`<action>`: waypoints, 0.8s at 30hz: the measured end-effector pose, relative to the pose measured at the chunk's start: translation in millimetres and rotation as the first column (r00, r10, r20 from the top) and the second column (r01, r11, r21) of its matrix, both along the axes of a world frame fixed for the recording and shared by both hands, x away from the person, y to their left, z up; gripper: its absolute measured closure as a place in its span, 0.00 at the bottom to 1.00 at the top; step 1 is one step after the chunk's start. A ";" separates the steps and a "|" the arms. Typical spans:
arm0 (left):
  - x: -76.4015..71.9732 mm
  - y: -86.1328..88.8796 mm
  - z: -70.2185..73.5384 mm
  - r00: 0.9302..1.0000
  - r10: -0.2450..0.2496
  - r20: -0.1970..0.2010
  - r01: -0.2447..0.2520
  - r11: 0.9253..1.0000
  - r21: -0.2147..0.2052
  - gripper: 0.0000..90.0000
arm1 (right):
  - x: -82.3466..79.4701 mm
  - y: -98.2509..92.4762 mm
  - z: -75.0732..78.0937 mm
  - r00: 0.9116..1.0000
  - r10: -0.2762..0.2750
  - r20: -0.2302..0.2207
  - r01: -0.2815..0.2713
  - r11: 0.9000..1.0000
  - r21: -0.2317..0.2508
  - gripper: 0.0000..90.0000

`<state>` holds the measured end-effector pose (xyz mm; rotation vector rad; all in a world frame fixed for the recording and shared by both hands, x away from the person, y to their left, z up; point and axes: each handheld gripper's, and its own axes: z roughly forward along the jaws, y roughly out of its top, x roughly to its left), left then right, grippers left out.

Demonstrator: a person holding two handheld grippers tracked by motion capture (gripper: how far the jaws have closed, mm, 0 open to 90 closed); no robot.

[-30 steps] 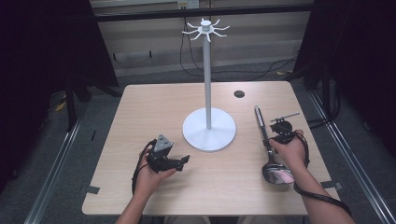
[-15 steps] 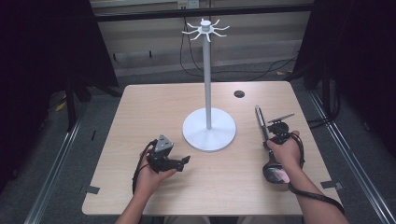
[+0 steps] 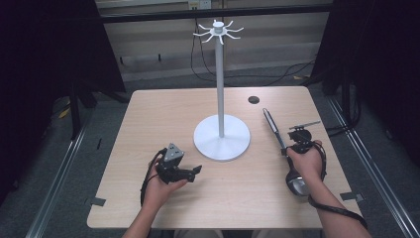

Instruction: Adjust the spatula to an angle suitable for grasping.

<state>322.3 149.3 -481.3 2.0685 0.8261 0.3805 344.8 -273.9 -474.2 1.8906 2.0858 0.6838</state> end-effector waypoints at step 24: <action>-7.3 -46.9 16.2 0.994 -0.105 -0.019 0.102 0.986 -0.134 0.18 | -27.0 2.2 43.2 0.952 0.022 0.304 -0.092 0.972 0.218 0.84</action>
